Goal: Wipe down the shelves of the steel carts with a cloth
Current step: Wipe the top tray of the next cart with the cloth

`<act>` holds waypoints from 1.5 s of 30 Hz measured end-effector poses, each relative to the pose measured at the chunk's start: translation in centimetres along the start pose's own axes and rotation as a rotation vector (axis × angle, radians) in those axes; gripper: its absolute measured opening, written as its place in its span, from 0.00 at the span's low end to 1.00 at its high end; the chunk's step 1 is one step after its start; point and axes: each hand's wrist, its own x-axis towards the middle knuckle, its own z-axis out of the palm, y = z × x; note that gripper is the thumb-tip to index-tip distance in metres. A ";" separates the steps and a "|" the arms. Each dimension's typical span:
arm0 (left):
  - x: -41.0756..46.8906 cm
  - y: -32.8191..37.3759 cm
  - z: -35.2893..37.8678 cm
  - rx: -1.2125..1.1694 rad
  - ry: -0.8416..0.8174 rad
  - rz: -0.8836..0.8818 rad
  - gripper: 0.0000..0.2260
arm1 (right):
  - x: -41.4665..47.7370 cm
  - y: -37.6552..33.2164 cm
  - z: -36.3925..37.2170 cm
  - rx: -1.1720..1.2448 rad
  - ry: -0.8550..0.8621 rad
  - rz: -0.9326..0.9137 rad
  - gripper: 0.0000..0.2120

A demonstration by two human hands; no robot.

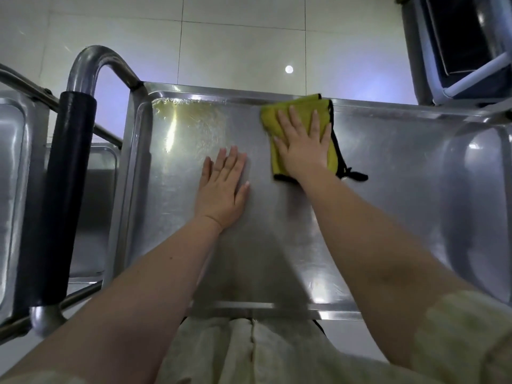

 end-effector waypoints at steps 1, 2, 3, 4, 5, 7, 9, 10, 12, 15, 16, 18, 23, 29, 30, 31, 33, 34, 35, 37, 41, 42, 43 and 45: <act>0.0 0.0 0.0 0.021 -0.011 0.008 0.28 | 1.0 -0.3 -0.4 0.009 -0.007 0.029 0.27; 0.1 0.0 0.1 0.038 -0.021 0.008 0.28 | 1.4 -0.6 -0.5 0.004 -0.005 0.040 0.27; 0.2 0.0 0.1 0.048 -0.030 0.000 0.28 | 1.1 -0.9 -0.3 -0.002 -0.002 0.043 0.27; 0.3 -0.1 0.1 0.050 -0.038 -0.011 0.28 | 0.2 -1.1 0.1 -0.010 0.005 0.035 0.27; 0.4 -0.1 0.2 0.047 -0.043 -0.020 0.27 | -1.4 -1.1 0.9 -0.017 0.016 0.012 0.27; 0.4 -0.1 0.1 0.039 -0.044 -0.030 0.27 | -6.1 -0.9 2.5 -0.017 0.060 -0.059 0.27; 0.4 0.0 0.0 0.042 -0.043 -0.029 0.27 | -11.8 -0.8 4.6 -0.020 0.071 -0.129 0.28; 0.4 0.0 -0.1 0.050 -0.045 -0.025 0.27 | -14.8 -0.8 5.7 -0.026 0.067 -0.167 0.28; 0.4 0.1 -0.2 0.067 -0.053 -0.018 0.26 | -20.4 -0.9 7.9 -0.042 0.072 -0.255 0.28; 0.4 0.2 -0.2 0.074 -0.067 -0.004 0.26 | -26.3 -0.2 9.8 -0.080 0.074 -0.394 0.29; 0.2 0.2 -0.2 0.078 -0.068 0.004 0.26 | -27.0 0.1 9.9 -0.083 0.059 -0.422 0.29; 0.1 0.3 -0.1 0.080 -0.064 0.020 0.26 | -26.4 0.7 9.3 -0.082 0.014 -0.414 0.29; 0.0 0.4 0.0 0.102 -0.066 0.000 0.28 | -15.0 2.3 5.2 -0.066 0.037 -0.155 0.27; -0.1 0.6 -0.2 0.170 -0.085 0.023 0.31 | -0.5 4.7 -0.9 0.037 -0.033 0.130 0.27; -0.1 0.5 -0.1 0.171 -0.087 0.021 0.31 | 0.0 4.5 -1.0 0.049 -0.031 0.148 0.27; 0.0 0.4 -0.1 0.169 -0.087 0.016 0.31 | -0.1 4.3 -1.0 0.054 -0.024 0.157 0.27; 0.0 0.4 -0.1 0.167 -0.084 0.007 0.31 | -2.0 3.8 -0.3 0.044 -0.014 0.156 0.27; -0.1 0.5 -0.2 0.167 -0.085 0.005 0.31 | -3.7 3.7 0.3 0.035 -0.012 0.146 0.27; -0.1 0.5 -0.2 0.165 -0.085 0.003 0.31 | -5.8 3.7 1.0 0.024 -0.007 0.128 0.28; -0.1 0.6 -0.3 0.156 -0.084 0.002 0.31 | -11.2 4.2 3.0 -0.003 0.012 0.077 0.28; -0.2 1.3 -0.7 0.167 -0.110 0.000 0.31 | -23.3 5.8 7.1 0.032 0.002 0.040 0.28; -0.1 1.8 -0.8 0.181 -0.119 -0.015 0.30 | -25.7 6.3 7.9 0.032 -0.011 0.039 0.28; -0.1 2.5 -0.8 0.199 -0.123 -0.030 0.29 | -27.6 6.8 8.3 0.025 -0.027 0.030 0.27; -0.4 4.2 -0.3 0.217 -0.143 -0.034 0.29 | -29.1 7.6 8.6 0.008 -0.066 -0.008 0.27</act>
